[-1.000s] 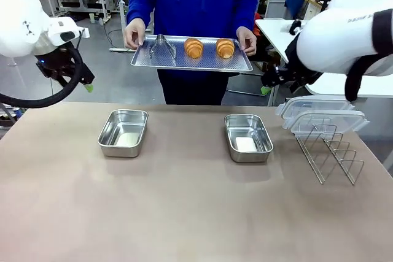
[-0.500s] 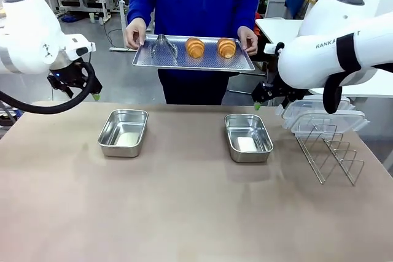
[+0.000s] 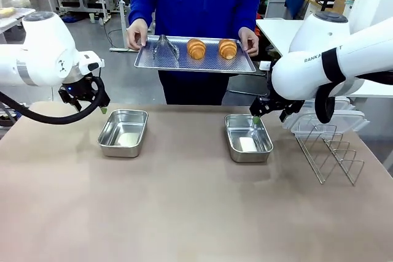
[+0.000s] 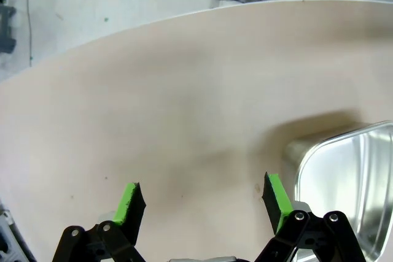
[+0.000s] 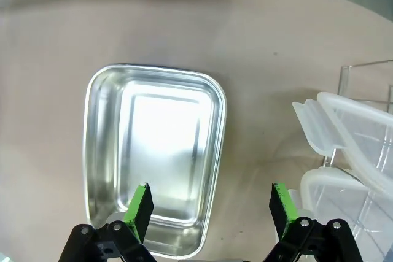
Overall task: Place the bread in airtight containers.
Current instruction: Lift both Airtight Container.
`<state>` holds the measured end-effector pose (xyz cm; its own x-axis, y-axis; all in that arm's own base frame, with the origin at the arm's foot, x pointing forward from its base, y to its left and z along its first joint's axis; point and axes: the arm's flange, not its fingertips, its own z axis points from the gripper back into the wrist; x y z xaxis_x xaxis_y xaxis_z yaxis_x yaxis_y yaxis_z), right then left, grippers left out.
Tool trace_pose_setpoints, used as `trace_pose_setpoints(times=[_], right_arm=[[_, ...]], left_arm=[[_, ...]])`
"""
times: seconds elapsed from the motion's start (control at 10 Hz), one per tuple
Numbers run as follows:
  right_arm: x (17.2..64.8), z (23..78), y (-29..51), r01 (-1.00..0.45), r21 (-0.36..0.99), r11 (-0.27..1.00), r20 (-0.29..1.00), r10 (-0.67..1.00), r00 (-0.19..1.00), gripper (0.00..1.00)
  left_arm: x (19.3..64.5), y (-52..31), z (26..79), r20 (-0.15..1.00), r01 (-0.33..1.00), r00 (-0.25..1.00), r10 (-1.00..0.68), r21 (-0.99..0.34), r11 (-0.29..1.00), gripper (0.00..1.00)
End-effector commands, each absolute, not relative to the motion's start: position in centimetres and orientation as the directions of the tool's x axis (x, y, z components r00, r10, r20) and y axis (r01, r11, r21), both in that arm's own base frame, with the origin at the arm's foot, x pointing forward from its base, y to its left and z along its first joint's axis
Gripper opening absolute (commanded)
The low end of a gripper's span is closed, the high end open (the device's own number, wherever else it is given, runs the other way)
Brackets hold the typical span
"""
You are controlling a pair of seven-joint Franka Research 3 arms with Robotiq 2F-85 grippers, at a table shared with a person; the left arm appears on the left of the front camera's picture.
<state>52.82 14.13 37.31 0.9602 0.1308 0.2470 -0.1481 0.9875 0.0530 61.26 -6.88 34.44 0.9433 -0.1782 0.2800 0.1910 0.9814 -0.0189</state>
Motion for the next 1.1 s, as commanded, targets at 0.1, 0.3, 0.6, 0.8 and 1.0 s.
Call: trace_pose_setpoints(times=[0.1, 0.3, 0.6, 0.8, 1.0], right_arm=[[54.3, 36.2, 14.5, -0.154, 0.029, 0.988, 0.230, 0.143, 0.963, 1.00], [54.5, 35.3, 14.0, -0.143, 0.033, 0.989, 0.218, 0.132, 0.967, 1.00], [54.6, 34.9, 13.7, -0.136, 0.038, 0.990, 0.206, 0.125, 0.971, 1.00], [54.6, 34.7, 13.6, -0.139, 0.048, 0.989, 0.200, 0.127, 0.972, 1.00], [54.7, 34.4, 13.4, -0.137, 0.055, 0.989, 0.191, 0.124, 0.974, 1.00]], left_arm=[[61.8, -8.1, 33.2, 0.253, 0.164, 0.955, -0.154, -0.017, 0.986, 1.00], [61.2, -8.5, 33.1, 0.274, 0.159, 0.952, -0.138, -0.052, 0.986, 1.00], [59.9, -8.7, 35.9, 0.307, 0.135, 0.944, -0.120, -0.030, 0.990, 1.00], [59.1, -8.9, 37.4, 0.308, 0.127, 0.945, -0.109, -0.041, 0.991, 1.00], [58.2, -10.3, 37.2, 0.276, 0.152, 0.952, -0.136, -0.040, 0.988, 1.00]])
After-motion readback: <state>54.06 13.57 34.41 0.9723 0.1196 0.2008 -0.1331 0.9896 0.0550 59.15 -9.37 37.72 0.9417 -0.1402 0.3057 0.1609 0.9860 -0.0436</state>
